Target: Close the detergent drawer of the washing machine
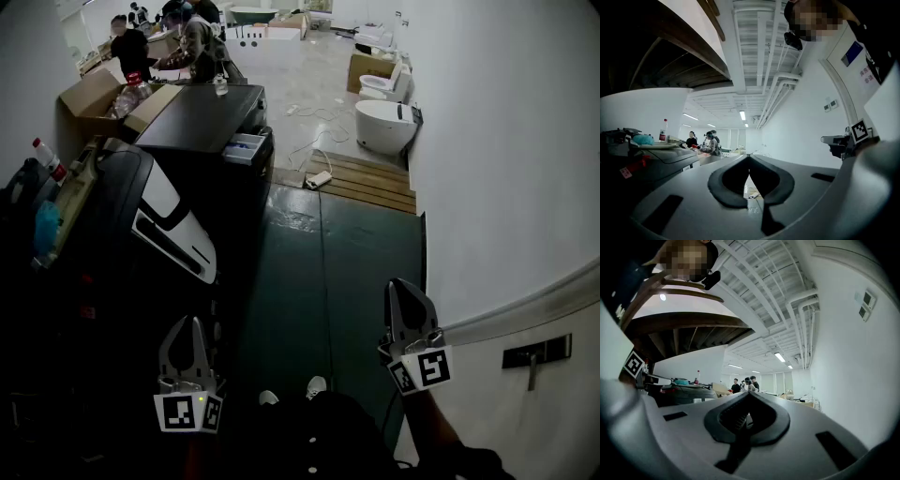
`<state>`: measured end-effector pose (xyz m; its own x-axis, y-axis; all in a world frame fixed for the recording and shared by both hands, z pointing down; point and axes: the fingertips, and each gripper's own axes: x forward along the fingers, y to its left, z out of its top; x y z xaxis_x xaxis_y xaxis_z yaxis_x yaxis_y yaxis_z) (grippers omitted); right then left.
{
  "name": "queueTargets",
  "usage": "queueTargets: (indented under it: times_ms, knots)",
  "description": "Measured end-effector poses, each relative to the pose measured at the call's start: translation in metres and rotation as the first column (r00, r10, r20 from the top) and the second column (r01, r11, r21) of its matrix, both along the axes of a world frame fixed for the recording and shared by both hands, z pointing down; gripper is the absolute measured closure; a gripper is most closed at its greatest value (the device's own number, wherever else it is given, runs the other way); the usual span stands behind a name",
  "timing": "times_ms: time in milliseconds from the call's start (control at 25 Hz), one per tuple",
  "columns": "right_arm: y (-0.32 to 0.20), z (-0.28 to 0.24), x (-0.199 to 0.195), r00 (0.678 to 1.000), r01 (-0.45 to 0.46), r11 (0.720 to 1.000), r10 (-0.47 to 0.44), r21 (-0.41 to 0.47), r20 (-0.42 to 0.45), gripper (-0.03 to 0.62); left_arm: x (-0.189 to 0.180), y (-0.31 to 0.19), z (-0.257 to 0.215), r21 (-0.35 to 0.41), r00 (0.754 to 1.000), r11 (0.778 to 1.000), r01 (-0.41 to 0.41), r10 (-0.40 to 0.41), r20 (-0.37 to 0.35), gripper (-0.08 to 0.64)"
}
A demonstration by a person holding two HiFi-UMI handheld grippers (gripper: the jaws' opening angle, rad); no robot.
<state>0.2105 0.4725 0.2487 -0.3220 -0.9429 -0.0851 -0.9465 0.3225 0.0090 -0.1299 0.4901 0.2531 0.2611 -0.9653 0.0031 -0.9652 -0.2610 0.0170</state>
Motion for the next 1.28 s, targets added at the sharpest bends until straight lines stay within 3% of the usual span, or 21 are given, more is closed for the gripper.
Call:
queueTargets:
  times_ms: [280,560,920,960,1040,1280]
  knots:
    - [-0.003,0.002,0.011,1.0,0.0,1.0,0.0,-0.007,-0.004,0.563,0.012,-0.001,-0.001,-0.001,1.0,1.0,0.004,-0.004,0.003,0.545]
    - [-0.005,-0.004,0.028,0.998,-0.009,0.999,0.006,0.043,0.068,0.563,0.026,-0.002,-0.001,0.002,1.0,1.0,0.009,-0.009,0.013,0.545]
    - [-0.01,0.006,0.051,0.998,0.009,0.999,-0.011,0.036,0.061,0.561,0.053,-0.003,0.002,0.001,0.999,1.0,0.03,-0.03,0.021,0.545]
    - [-0.01,0.006,0.053,0.997,0.02,0.999,-0.022,0.039,0.07,0.547,0.057,-0.002,0.002,0.002,0.999,0.999,0.032,-0.033,0.021,0.545]
    - [-0.01,0.005,0.053,0.994,0.052,0.998,-0.056,0.039,0.09,0.365,0.062,0.0,0.003,0.001,0.999,0.999,0.037,-0.037,0.02,0.545]
    - [-0.018,0.014,0.057,0.996,0.048,0.999,-0.048,0.0,0.081,0.37,0.067,-0.004,0.007,-0.012,0.999,0.999,0.034,-0.033,0.025,0.545]
